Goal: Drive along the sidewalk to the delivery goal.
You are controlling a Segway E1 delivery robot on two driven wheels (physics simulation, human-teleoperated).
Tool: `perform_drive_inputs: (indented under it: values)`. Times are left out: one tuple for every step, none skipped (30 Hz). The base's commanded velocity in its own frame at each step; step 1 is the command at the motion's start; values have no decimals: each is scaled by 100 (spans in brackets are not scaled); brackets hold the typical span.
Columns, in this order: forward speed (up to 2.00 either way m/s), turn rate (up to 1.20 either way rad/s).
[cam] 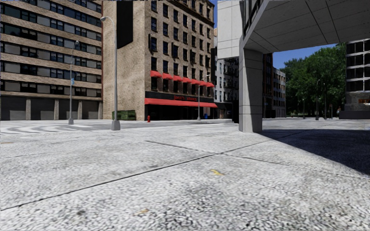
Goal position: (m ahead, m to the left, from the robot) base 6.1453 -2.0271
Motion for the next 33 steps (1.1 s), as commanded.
perform_drive_inputs:
  values:
    - [175, -65]
    - [175, -65]
    - [175, -65]
    - [175, -65]
    - [175, -65]
    - [175, -65]
    - [175, -65]
    - [175, -65]
    - [175, -65]
    - [175, -65]
    - [175, -65]
    - [175, -65]
    - [175, -65]
    - [175, -65]
    - [175, -65]
    - [175, -65]
    - [175, -65]
    - [175, -65]
    - [175, -17]
    - [175, -6]
    - [175, -3]
    - [175, -3]
    - [175, -3]
    - [175, -2]
    - [175, -2]
    - [175, -2]
    - [175, -2]
    - [175, -2]
    - [175, -2]
    - [175, -7]
    - [175, -24]
    - [175, -47]
    - [175, -64]
